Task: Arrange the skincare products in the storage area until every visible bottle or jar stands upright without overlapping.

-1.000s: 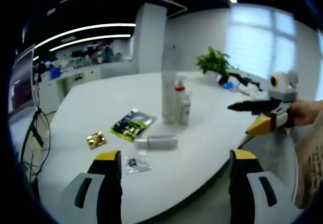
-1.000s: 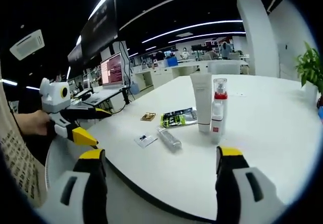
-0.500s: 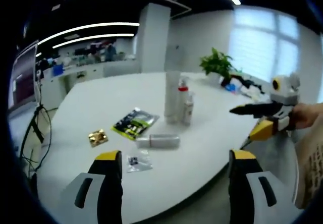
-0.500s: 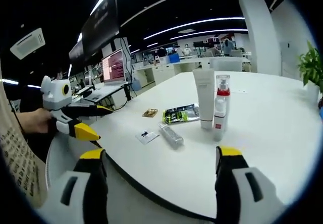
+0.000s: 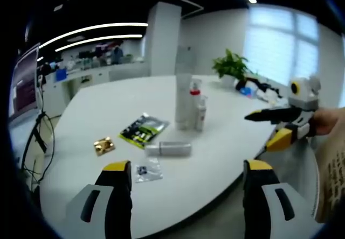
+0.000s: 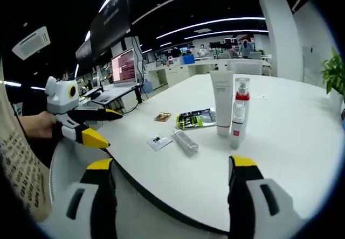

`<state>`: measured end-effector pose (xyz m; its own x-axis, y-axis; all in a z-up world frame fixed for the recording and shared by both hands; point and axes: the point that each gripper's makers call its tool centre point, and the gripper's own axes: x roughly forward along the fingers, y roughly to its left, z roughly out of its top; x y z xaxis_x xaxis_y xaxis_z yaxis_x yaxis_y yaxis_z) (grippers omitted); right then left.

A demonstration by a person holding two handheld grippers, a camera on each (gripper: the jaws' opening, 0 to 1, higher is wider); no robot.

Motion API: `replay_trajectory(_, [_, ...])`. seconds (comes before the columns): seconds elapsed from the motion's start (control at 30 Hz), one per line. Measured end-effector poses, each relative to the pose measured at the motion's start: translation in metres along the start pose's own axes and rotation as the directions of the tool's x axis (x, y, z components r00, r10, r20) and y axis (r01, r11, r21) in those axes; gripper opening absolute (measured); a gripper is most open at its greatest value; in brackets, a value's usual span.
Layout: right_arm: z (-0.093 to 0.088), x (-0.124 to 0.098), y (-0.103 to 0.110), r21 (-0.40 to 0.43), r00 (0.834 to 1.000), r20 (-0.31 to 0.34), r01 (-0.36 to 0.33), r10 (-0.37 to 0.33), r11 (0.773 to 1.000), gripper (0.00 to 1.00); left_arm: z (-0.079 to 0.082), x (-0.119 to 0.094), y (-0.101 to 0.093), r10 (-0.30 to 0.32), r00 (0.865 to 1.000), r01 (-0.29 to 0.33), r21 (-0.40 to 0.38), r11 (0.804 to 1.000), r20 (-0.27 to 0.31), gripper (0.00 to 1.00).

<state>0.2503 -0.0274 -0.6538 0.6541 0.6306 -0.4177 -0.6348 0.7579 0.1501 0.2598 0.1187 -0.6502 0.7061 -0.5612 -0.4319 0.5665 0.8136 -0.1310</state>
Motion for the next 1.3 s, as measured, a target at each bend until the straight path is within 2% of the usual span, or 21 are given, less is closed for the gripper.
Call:
replay_trajectory(0.1, [-0.003,0.002,0.004,-0.028,1.000,-0.026,-0.011,0.010,1.000,0.85,0.002,-0.001,-0.001,0.006,1.000,-0.006,0.003,1.000,0.007,0.81])
replay_trajectory(0.23, [-0.005,0.003,0.003,-0.026,0.999,-0.049,-0.017,0.016,1.000,0.85,0.006,-0.003,-0.003,0.006,1.000,-0.006,0.020,1.000,0.028,0.81])
replay_trajectory(0.33, [-0.005,0.004,0.001,-0.011,0.998,-0.062,-0.019,0.019,1.000,0.85,0.003,-0.002,-0.007,-0.002,1.000,0.002,0.045,0.999,0.010,0.80])
replay_trajectory(0.4, [-0.003,0.005,0.000,0.006,0.998,-0.066,-0.025,0.025,1.000,0.84,-0.004,-0.002,-0.007,0.000,1.000,0.002,0.084,0.996,-0.025,0.79])
replay_trajectory(0.47, [-0.002,0.006,-0.002,0.013,0.997,-0.070,-0.027,0.028,1.000,0.83,-0.005,-0.002,-0.008,-0.004,1.000,0.007,0.090,0.996,-0.026,0.79])
replay_trajectory(0.67, [-0.002,0.013,-0.014,0.001,0.994,-0.106,-0.025,0.025,1.000,0.80,0.004,-0.005,-0.004,-0.018,0.999,0.018,0.010,1.000,0.027,0.81])
replay_trajectory(0.83, [-0.002,0.023,-0.022,-0.023,0.990,-0.139,-0.033,0.030,0.999,0.79,0.007,-0.006,-0.002,-0.019,0.999,0.021,-0.029,0.999,0.044,0.81])
replay_trajectory(0.97, [-0.003,0.033,-0.023,-0.045,0.984,-0.171,-0.053,0.045,0.998,0.77,0.007,-0.006,-0.003,-0.023,0.999,0.024,-0.028,0.999,0.039,0.81])
replay_trajectory(1.1, [-0.004,0.047,-0.019,-0.077,0.974,-0.212,-0.101,0.083,0.992,0.69,0.005,-0.005,-0.003,-0.026,0.999,0.026,-0.030,0.999,0.028,0.81])
replay_trajectory(1.2, [-0.002,0.058,-0.018,-0.099,0.968,-0.231,-0.124,0.099,0.987,0.67,0.004,-0.004,-0.003,-0.031,0.999,0.032,-0.033,0.999,0.026,0.82])
replay_trajectory(1.3, [-0.001,0.072,-0.019,-0.145,0.960,-0.258,-0.148,0.107,0.978,0.65,0.004,-0.004,-0.003,-0.032,0.999,0.033,-0.036,0.999,0.022,0.82])
